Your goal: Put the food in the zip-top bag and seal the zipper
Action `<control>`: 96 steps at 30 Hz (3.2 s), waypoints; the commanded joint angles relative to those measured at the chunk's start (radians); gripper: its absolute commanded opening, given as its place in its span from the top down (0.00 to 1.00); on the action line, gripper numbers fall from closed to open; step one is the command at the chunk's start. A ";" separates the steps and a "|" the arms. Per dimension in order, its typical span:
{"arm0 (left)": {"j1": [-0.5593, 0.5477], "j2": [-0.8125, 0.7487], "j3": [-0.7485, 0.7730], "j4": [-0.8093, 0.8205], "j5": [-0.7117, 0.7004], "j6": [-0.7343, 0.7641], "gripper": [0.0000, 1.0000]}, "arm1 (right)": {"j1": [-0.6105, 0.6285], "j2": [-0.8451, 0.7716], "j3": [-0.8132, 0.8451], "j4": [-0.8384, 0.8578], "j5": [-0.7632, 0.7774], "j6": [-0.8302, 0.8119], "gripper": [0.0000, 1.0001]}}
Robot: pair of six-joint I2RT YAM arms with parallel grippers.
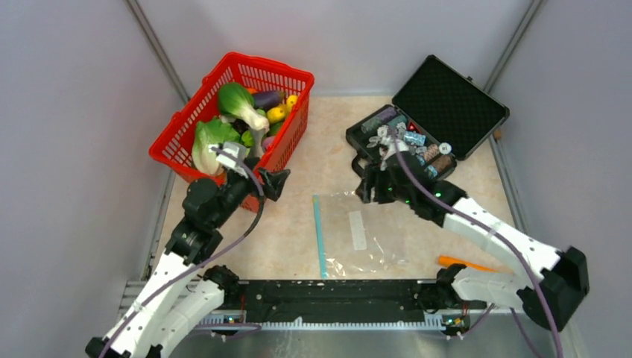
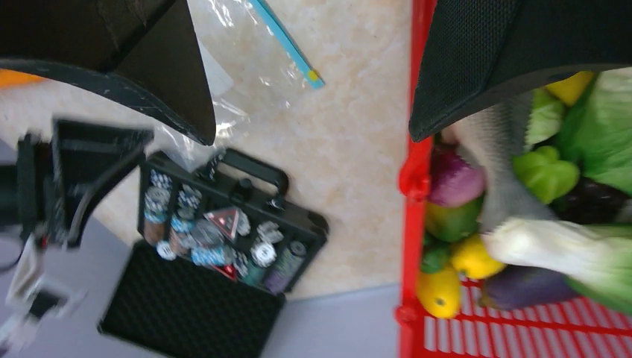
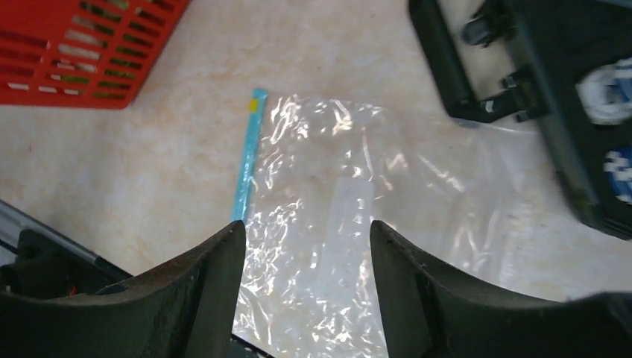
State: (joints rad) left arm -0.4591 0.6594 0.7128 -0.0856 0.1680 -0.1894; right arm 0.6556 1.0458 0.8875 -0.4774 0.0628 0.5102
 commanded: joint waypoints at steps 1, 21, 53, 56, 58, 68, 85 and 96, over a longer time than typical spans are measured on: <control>-0.003 -0.107 -0.033 0.078 -0.264 -0.052 0.01 | 0.212 0.196 0.058 0.050 0.187 0.100 0.39; -0.003 -0.268 -0.051 -0.057 -0.527 -0.088 0.01 | 0.513 0.743 0.272 0.160 0.312 0.188 0.51; -0.002 -0.244 -0.072 -0.054 -0.501 -0.091 0.01 | 0.512 0.769 0.267 0.156 0.300 0.178 1.00; -0.001 -0.215 -0.064 -0.054 -0.449 -0.078 0.01 | 0.510 0.724 0.244 0.184 0.300 0.171 1.00; -0.002 -0.187 -0.060 -0.053 -0.395 -0.065 0.01 | 0.506 0.678 0.223 0.208 0.299 0.159 1.00; -0.003 -0.085 -0.055 -0.069 -0.055 -0.059 0.01 | 0.385 0.361 0.000 0.413 0.225 0.205 1.00; -0.148 0.174 0.040 -0.194 0.000 0.023 0.01 | 0.338 0.181 -0.107 0.508 0.332 0.259 1.00; -0.149 0.146 0.103 -0.183 -0.093 0.042 0.01 | 0.338 0.184 -0.120 0.499 0.329 0.266 1.00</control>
State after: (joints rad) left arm -0.6056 0.8143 0.7559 -0.2352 0.1143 -0.1398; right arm 0.9989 1.2613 0.7723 -0.0189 0.3698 0.7643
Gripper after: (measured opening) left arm 0.986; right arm 0.003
